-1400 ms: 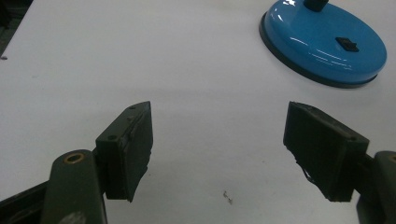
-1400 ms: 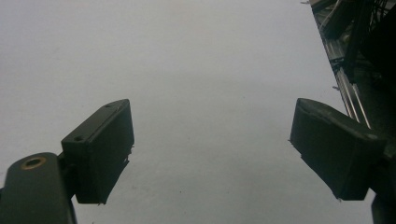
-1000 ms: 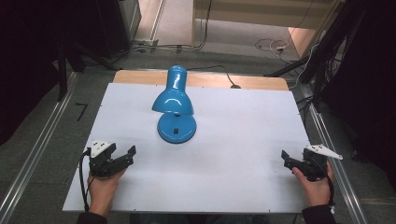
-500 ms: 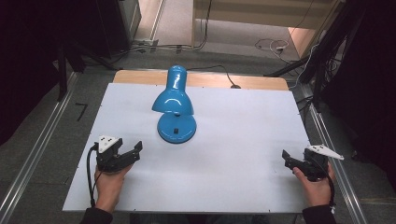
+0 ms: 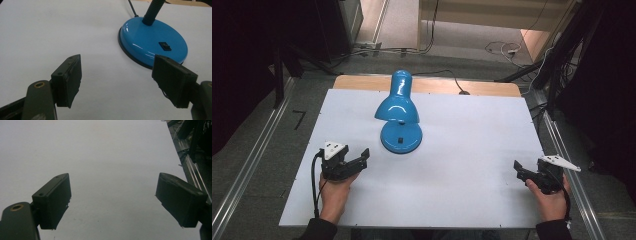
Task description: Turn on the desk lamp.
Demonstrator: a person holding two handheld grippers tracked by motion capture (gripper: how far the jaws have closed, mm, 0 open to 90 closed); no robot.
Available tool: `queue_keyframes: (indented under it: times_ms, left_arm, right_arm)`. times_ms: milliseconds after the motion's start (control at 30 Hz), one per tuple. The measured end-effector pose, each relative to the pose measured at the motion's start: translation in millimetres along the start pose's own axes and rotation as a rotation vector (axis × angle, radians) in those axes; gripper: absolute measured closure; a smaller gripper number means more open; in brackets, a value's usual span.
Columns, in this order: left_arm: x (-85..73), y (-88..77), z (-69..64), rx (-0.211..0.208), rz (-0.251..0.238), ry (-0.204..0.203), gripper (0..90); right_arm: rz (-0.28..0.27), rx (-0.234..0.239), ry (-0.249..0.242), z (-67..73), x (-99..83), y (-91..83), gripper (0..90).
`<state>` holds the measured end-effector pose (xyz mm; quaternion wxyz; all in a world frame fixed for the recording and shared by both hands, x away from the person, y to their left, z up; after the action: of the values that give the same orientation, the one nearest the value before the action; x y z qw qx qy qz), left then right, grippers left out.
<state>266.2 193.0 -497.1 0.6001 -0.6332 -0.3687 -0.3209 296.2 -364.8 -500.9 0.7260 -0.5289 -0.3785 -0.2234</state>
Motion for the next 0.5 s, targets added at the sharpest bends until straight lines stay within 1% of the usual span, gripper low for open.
queue_keyframes:
  times_ms: [500]
  left_arm:
    - [6.7,9.7,-9.2,-0.010,0.000,0.016,24.6]
  right_arm:
    - [-0.008,0.011,0.010,-0.6,0.1,0.6,11.7]
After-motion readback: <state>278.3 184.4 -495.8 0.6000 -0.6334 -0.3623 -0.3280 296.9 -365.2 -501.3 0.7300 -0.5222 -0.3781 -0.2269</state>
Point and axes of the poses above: each handheld gripper's, and its own axes: y roughly forward along the jaws, x roughly out of its top, z roughly to its left, the point moved 2 cm from there along y, roughly forward along the jaws, and after that the axes turned 12 degrees about x, right-handed, at the moved point
